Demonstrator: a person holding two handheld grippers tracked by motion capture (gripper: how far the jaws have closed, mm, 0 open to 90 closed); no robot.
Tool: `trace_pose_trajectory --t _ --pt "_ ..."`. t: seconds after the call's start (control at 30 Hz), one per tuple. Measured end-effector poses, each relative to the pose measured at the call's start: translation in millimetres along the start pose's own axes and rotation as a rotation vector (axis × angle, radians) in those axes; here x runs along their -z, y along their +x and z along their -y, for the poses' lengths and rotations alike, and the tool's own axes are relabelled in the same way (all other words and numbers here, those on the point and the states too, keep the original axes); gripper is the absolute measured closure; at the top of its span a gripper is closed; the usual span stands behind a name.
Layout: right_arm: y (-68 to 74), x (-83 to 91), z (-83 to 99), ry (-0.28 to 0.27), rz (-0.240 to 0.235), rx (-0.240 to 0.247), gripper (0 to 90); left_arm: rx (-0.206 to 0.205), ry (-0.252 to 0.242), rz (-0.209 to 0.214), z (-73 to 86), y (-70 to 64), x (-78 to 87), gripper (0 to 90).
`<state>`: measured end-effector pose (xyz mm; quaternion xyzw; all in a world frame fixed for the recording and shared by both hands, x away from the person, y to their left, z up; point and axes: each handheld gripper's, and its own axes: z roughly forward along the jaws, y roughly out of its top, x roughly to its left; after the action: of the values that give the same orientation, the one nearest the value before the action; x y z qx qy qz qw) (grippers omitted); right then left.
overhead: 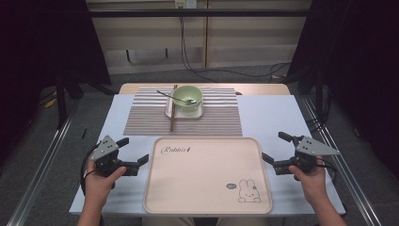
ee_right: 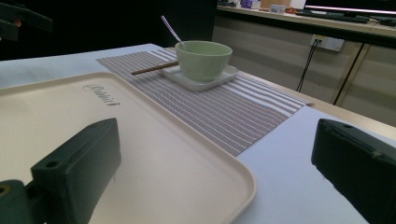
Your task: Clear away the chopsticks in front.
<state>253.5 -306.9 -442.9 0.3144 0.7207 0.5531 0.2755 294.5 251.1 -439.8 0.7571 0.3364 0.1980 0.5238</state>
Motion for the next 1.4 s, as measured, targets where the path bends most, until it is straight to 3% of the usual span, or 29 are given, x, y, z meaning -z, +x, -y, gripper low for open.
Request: trace_pose_trajectory --t 0.27,0.5,0.63,0.73,0.83,0.97,1.0,1.23,1.4 --pt "0.7 3.3 1.6 0.013 -0.017 0.002 0.9 0.018 -0.02 -0.001 -1.7 0.3 -1.0 0.0" --pt "1.9 6.6 2.3 -0.004 0.003 -0.007 1.2 0.039 -0.034 -0.025 -2.9 0.6 -5.2 0.0" --pt "2.3 6.9 3.0 0.007 -0.001 0.005 1.2 0.045 -0.048 -0.016 -6.6 2.5 -10.4 0.0" --pt "3.4 9.2 3.8 0.02 -0.009 0.009 1.2 0.069 -0.061 -0.014 -11.9 3.6 -18.4 0.0" --pt "3.9 9.4 3.9 0.027 -0.014 0.01 1.3 0.078 -0.037 -0.034 -14.7 4.4 -27.4 0.0" --pt "4.2 8.9 4.2 0.025 -0.017 0.014 1.4 0.123 -0.015 -0.075 -17.5 7.9 -38.7 0.0" --pt "4.3 9.8 4.1 0.02 -0.005 0.007 1.4 0.159 -0.01 -0.084 -19.5 11.5 -44.0 0.0" --pt "3.1 10.5 3.5 0.022 -0.009 0.01 1.5 0.158 0.01 -0.083 -28.4 17.6 -61.1 0.0" --pt "3.1 10.4 3.4 0.021 -0.011 0.008 1.6 0.179 0.01 -0.099 -39.1 20.4 -77.0 0.4"
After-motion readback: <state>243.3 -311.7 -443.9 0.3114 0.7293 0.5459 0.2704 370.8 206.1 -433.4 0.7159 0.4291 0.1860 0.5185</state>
